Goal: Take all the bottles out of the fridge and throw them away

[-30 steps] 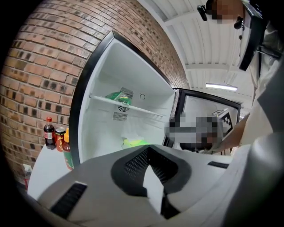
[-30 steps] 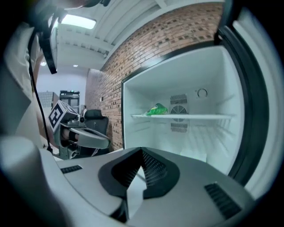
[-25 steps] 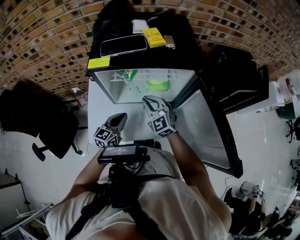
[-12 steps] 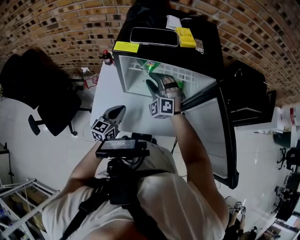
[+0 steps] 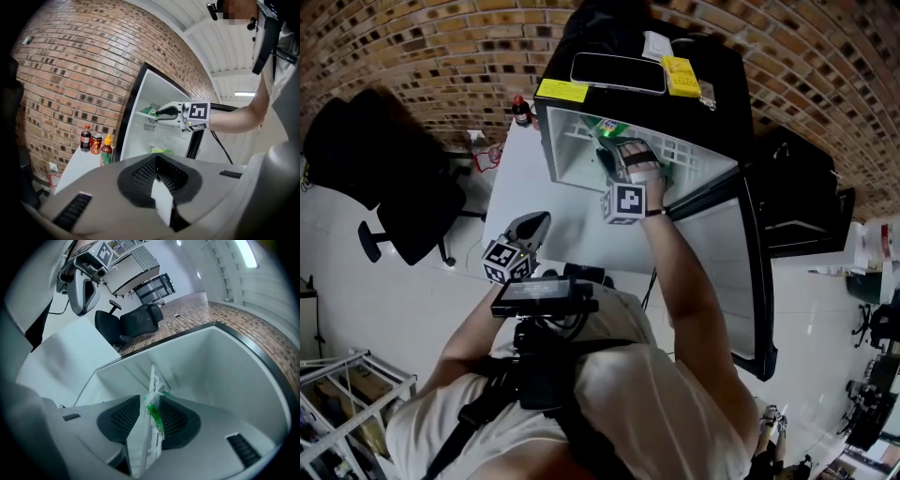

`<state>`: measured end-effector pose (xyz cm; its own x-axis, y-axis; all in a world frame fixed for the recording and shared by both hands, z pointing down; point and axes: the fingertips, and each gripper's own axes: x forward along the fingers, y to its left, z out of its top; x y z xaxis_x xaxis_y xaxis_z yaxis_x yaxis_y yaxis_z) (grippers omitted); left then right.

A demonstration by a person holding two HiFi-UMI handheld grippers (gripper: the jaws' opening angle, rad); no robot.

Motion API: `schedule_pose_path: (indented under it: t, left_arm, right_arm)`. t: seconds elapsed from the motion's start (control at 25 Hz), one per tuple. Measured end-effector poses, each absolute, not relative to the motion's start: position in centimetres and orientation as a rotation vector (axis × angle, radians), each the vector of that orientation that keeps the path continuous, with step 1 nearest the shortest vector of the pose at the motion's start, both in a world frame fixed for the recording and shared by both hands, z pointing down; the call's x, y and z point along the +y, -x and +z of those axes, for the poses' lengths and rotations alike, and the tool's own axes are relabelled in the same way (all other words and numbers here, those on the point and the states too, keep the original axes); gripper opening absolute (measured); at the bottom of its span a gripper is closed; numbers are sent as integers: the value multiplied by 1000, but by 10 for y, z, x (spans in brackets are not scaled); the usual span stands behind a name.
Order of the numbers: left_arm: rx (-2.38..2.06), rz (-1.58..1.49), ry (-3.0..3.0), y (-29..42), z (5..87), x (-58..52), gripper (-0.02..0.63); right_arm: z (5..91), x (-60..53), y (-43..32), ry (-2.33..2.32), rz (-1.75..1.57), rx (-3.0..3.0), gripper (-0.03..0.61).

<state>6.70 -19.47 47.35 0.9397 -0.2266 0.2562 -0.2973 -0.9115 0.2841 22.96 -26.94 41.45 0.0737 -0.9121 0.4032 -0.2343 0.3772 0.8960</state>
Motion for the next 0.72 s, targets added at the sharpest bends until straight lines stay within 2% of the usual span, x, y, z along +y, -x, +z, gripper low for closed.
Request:
schedule_pose_path:
  t: [0.08, 0.2, 0.72]
  left_arm:
    - [-381, 313, -2778, -68, 473, -193, 12]
    - [-374, 312, -2783, -68, 473, -191, 12]
    - [-286, 332, -2802, -79, 471, -181, 12]
  right_arm:
    - [410, -269, -228, -1122, -729, -1442, 34]
    - [399, -266, -225, -1153, -737, -1456, 5]
    - [354, -231, -203, -1278, -789, -1507, 0]
